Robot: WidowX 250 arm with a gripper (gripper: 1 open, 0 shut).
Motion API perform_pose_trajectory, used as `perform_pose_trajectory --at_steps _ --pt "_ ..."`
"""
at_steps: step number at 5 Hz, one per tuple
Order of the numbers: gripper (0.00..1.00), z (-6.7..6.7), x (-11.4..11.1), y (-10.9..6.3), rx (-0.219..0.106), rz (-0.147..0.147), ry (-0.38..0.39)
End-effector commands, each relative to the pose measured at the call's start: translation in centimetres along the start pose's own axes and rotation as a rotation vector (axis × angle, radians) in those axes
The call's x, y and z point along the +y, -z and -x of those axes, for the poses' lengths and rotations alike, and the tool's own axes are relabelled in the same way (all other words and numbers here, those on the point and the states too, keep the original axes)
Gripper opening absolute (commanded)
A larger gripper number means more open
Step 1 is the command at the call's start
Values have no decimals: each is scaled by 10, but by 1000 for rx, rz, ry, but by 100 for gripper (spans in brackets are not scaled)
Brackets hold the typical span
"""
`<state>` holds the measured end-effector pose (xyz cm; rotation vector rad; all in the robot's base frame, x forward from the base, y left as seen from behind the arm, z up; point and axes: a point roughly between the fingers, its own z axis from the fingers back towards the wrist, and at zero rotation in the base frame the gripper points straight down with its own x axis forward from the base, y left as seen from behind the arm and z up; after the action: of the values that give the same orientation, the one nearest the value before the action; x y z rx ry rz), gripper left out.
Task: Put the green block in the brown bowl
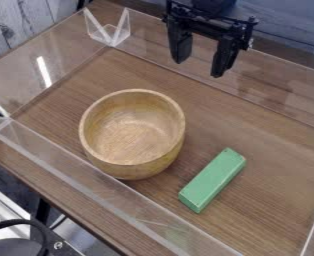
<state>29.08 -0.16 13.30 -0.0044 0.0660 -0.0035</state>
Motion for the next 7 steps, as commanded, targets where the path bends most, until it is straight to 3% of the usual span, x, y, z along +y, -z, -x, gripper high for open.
perform_pose_trajectory --at_steps 1,2,3,5,7 --pt "100 9 -5 9 23 0 25" --pt "100 30 -18 20 35 0 101" --pt "100 42 -28 34 38 3 151" --pt "100 50 -53 64 40 6 235" --pt "100 47 -61 89 51 13 268"
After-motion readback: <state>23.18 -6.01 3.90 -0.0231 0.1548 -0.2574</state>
